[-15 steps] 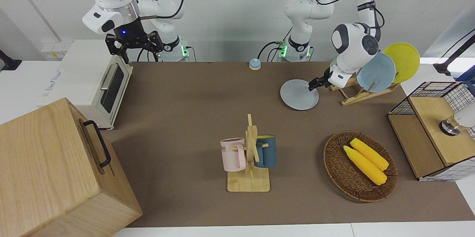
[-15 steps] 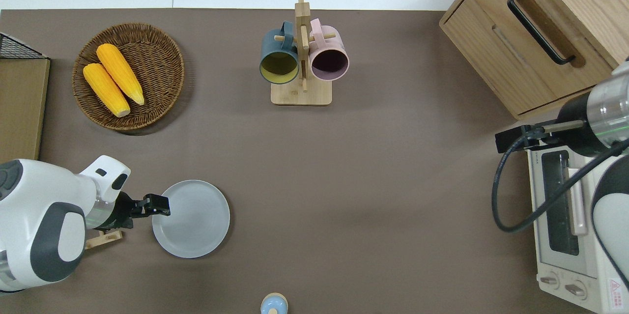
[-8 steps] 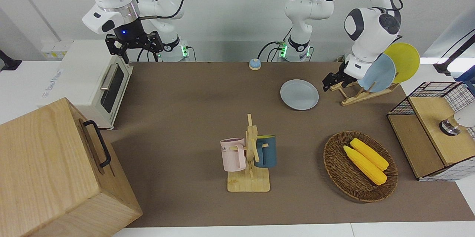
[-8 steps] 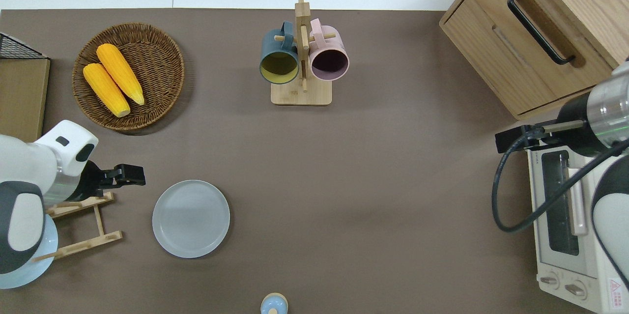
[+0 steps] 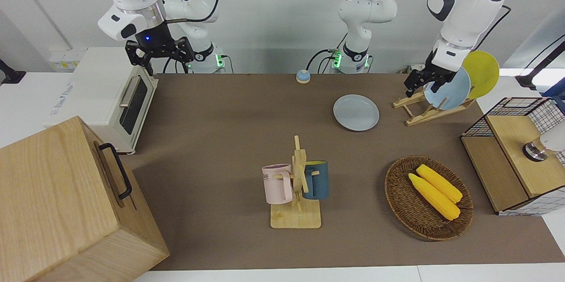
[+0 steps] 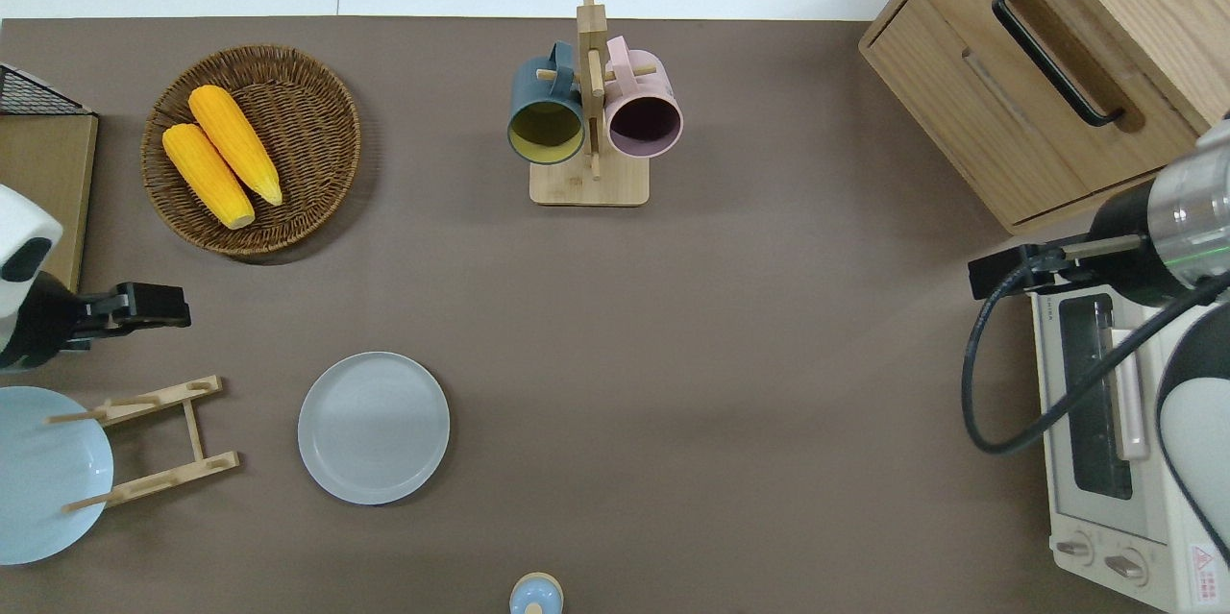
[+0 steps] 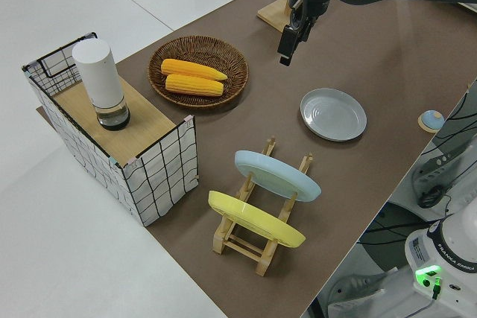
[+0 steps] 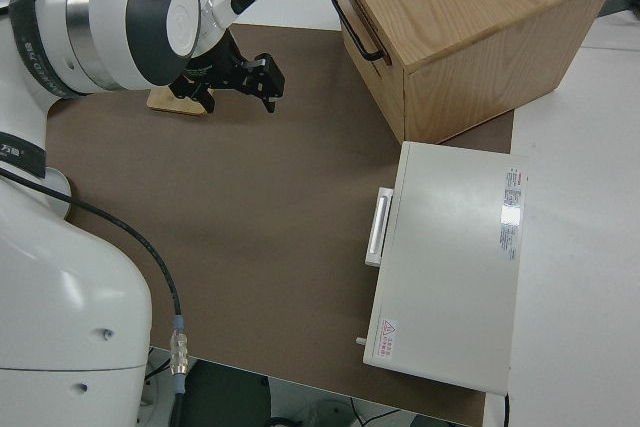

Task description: Pick gray plate from low plate rack and place it on table with left arm

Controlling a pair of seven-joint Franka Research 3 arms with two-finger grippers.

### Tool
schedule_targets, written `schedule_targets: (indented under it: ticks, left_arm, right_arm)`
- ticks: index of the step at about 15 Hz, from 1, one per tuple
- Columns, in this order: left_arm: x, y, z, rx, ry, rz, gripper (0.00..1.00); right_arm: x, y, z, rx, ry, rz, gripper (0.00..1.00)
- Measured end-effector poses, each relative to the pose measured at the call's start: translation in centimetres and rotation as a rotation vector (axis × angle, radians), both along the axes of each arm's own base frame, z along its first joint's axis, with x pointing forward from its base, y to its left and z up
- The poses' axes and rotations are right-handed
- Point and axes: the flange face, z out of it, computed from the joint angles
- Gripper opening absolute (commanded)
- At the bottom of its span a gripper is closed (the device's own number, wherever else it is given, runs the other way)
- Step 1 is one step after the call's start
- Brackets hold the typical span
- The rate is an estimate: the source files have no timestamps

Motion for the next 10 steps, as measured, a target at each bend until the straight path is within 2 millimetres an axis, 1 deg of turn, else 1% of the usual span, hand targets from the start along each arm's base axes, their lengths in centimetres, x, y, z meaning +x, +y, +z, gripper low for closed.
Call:
schedule_targets:
  ticks: [1,3,5,7,9,10]
  left_arm:
    - [-0.2,0.3,1.5,0.002,-0.01,0.005,1.0]
    - [-0.4,0.6,3.7,0.003,-0.027,0.01,1.0]
    - [-0.5,0.3,5.2,0.004,-0.028,0.004,1.0]
    - [-1.1,0.0,7.1,0.005,-0.011,-0.003,1.0]
    - [-1.6,0.1,9.1,0.005,-0.003,-0.002,1.0]
    - [-1.8,0.1,9.8,0.005,0.0,-0.002,1.0]
  right_arm:
    - [0.0,0.0,0.0,0.0,0.0,0.0,0.983]
    - [0.0,0.0,0.0,0.0,0.0,0.0,0.983]
    - [0.0,0.0,0.0,0.0,0.0,0.0,0.983]
    - [0.0,0.0,0.0,0.0,0.0,0.0,0.983]
    - [0.0,0.0,0.0,0.0,0.0,0.0,0.983]
    - [0.0,0.0,0.0,0.0,0.0,0.0,0.983]
